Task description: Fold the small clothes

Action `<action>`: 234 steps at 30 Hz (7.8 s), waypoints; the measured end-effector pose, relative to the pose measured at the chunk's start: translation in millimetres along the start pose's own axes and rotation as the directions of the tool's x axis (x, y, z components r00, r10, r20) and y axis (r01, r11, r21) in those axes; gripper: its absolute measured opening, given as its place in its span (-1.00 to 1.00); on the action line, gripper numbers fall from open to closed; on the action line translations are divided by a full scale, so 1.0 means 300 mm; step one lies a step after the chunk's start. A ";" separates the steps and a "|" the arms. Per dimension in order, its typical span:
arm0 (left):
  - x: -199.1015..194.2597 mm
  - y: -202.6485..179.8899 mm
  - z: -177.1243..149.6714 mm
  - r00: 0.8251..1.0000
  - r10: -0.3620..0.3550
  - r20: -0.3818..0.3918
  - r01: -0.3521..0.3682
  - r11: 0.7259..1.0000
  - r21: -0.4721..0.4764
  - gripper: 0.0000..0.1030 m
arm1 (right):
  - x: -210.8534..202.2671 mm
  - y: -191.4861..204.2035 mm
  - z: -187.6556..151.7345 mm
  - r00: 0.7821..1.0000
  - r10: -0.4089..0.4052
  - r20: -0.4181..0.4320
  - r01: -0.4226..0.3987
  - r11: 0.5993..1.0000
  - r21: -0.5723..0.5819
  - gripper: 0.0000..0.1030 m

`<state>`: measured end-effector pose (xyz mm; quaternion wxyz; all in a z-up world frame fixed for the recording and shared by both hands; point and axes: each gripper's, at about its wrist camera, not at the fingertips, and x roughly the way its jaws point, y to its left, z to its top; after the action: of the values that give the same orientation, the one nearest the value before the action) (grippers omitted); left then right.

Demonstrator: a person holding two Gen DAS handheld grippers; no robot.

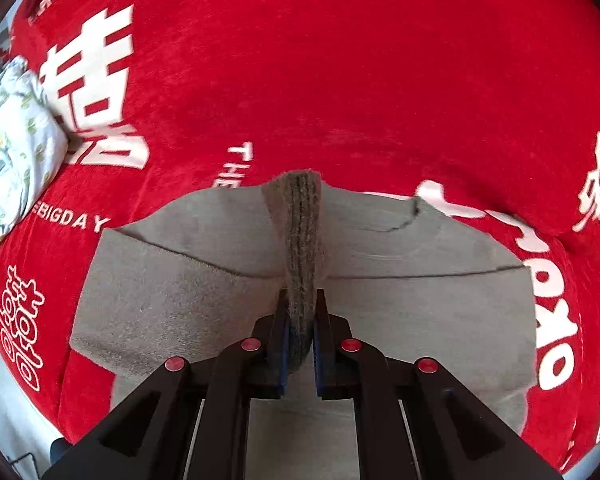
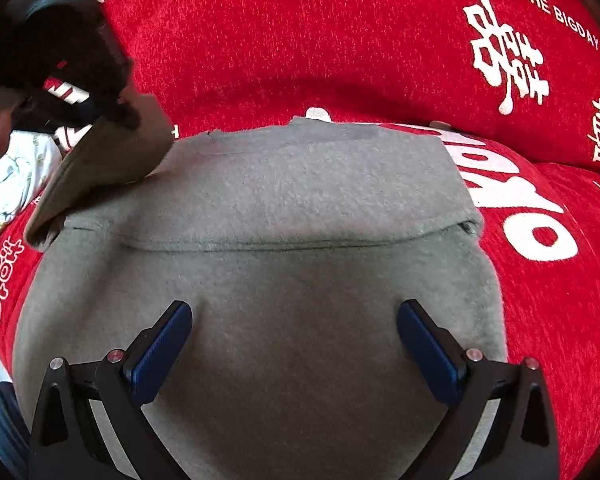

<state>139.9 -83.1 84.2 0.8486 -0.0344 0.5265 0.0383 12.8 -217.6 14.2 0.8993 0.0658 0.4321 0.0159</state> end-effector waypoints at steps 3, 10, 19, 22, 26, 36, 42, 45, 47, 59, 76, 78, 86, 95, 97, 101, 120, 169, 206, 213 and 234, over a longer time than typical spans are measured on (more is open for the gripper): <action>-0.015 -0.060 -0.005 1.000 -0.008 0.009 0.007 1.000 0.023 -0.80 | -0.007 -0.001 -0.006 1.000 0.002 0.000 -0.002 1.000 -0.017 0.99; -0.057 -0.199 -0.012 0.999 -0.014 0.034 0.011 0.996 0.090 -0.80 | -0.040 -0.023 -0.035 1.000 0.011 0.013 -0.011 1.000 -0.020 0.99; -0.071 -0.361 -0.033 0.999 -0.046 0.029 0.040 0.985 0.170 -0.80 | -0.070 -0.086 -0.057 0.999 0.030 0.038 -0.031 0.999 0.020 0.99; -0.077 -0.415 -0.050 0.998 -0.055 0.033 0.047 0.978 0.204 -0.80 | -0.075 -0.091 -0.064 0.998 0.036 0.045 -0.037 0.999 0.018 0.99; -0.090 -0.462 -0.057 0.996 -0.078 0.033 0.068 0.970 0.235 -0.80 | -0.084 -0.119 -0.067 0.996 0.068 0.062 -0.071 0.996 0.055 0.99; -0.056 -0.534 -0.085 0.975 -0.216 -0.046 0.220 0.929 0.297 -0.80 | -0.099 -0.146 -0.076 0.993 0.083 0.086 -0.090 0.993 0.075 0.99; -0.025 -0.569 -0.108 0.963 -0.253 -0.087 0.268 0.899 0.347 -0.80 | -0.099 -0.136 -0.079 0.994 0.069 0.090 -0.074 0.996 0.058 0.99; -0.011 -0.591 -0.122 0.952 -0.284 -0.113 0.305 0.877 0.372 -0.80 | -0.102 -0.131 -0.082 0.994 0.066 0.091 -0.071 0.996 0.053 0.99; 0.004 -0.603 -0.130 0.943 -0.302 -0.137 0.332 0.863 0.381 -0.80 | -0.100 -0.129 -0.083 0.994 0.061 0.090 -0.066 0.997 0.048 0.99; 0.152 -0.584 -0.156 0.891 -0.347 -0.294 0.433 0.845 0.315 -0.79 | -0.095 -0.098 -0.090 0.996 0.030 0.081 -0.031 0.999 0.012 0.99; 0.061 -0.330 -0.167 0.829 -0.543 -0.136 0.559 0.794 0.238 -1.00 | -0.198 -0.173 -0.091 0.994 0.010 0.108 -0.017 0.997 0.070 0.99; 0.039 -0.256 -0.162 0.820 -0.565 -0.088 0.569 0.789 0.231 -1.00 | -0.217 -0.212 -0.079 0.993 -0.006 0.119 -0.007 0.994 0.111 0.99; 0.003 -0.029 -0.161 0.895 -0.446 0.027 0.438 0.888 0.136 0.72 | -0.207 -0.248 0.020 0.992 -0.023 0.125 0.001 0.985 0.175 0.99; 0.120 0.264 -0.095 0.969 -0.241 0.060 0.240 0.970 0.022 0.72 | -0.016 -0.118 0.304 0.995 0.055 0.083 -0.062 0.994 0.087 0.99; 0.162 0.316 -0.080 0.974 -0.223 0.046 0.224 0.974 -0.011 0.72 | 0.069 -0.099 0.337 0.999 0.037 0.022 -0.039 0.997 0.071 0.99; 0.235 0.352 -0.074 0.980 -0.197 0.009 0.197 0.980 0.027 0.72 | 0.190 -0.122 0.321 0.988 -0.101 -0.113 0.104 0.994 0.018 0.99; 0.091 0.288 -0.419 0.985 -0.144 0.094 0.120 0.967 0.226 0.99 | -0.010 0.085 0.000 0.995 -0.092 -0.046 0.089 0.994 -0.064 0.99; -0.073 0.615 -1.038 0.907 -0.387 -0.163 0.397 0.917 0.032 -0.80 | -0.426 -0.074 -0.568 0.976 -0.097 -0.192 0.093 0.995 -0.033 -0.70; -0.078 0.680 -0.769 0.794 -0.608 0.025 0.604 0.783 -0.147 0.38 | -0.376 -0.227 -0.346 0.943 0.333 0.010 -0.319 0.891 0.322 0.47; -0.038 0.640 -0.797 0.786 -0.617 -0.024 0.608 0.780 -0.151 -0.79 | -0.324 -0.198 -0.350 0.932 0.360 -0.039 -0.334 0.896 0.293 -0.71; -0.321 0.704 -0.615 0.730 -0.629 0.267 0.667 0.741 -0.077 -0.79 | -0.582 -0.176 -0.141 0.904 0.380 0.195 -0.417 0.883 0.215 -0.75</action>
<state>-88.4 106.1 85.0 0.8558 -0.2830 0.3771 -0.2131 -131.0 -280.4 116.3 0.8903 0.2677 0.3403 0.1409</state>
